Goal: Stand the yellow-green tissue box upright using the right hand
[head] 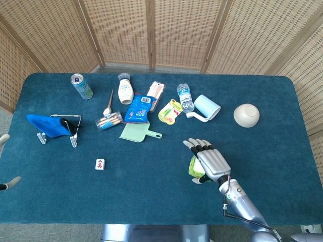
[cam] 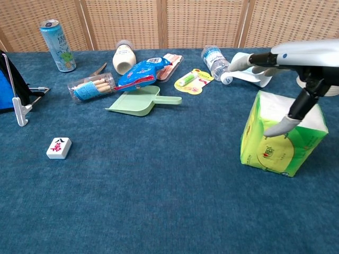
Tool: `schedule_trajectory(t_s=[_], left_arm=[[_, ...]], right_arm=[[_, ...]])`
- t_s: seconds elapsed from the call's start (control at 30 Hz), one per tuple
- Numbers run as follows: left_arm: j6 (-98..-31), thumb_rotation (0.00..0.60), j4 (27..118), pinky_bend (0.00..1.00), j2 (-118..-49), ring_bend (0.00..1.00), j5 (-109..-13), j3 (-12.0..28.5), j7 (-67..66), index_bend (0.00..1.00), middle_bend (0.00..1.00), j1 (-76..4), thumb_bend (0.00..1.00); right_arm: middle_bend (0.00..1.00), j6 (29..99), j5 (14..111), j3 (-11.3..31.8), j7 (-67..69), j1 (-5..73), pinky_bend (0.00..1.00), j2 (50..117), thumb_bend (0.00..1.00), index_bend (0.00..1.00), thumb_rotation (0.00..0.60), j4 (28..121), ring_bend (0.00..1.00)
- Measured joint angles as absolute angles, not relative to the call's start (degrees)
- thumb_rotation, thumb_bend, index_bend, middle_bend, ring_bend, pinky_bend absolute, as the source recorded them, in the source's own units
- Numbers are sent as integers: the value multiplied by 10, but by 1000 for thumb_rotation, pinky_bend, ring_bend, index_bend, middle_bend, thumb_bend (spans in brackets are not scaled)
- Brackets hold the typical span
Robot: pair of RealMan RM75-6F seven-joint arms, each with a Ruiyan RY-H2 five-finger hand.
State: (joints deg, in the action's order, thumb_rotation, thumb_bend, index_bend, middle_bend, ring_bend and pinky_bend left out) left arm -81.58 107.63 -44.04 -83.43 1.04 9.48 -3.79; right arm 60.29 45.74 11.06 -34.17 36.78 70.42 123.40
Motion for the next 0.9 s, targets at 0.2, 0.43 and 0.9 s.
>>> schedule_trajectory(t_s=[0.2,0.43,0.9], left_arm=[[-818,600,1073,0,-439,0,-836,11,105,0,0,-36,38],[-820,600,1071,0,-437,0,-839,10,111,0,0,-35,37],[-820,600,1072,0,-438,0,-842,10,112,0,0,-35,37]], right_arm=[[164,625,424,107,-357,392,74,735,21,42,600,1210,128],[318,653,438,86,-371,396,291,760,171,257,600,1185,295],[483,692,499,54,-384,388,468,778,307,454,600,1177,488]])
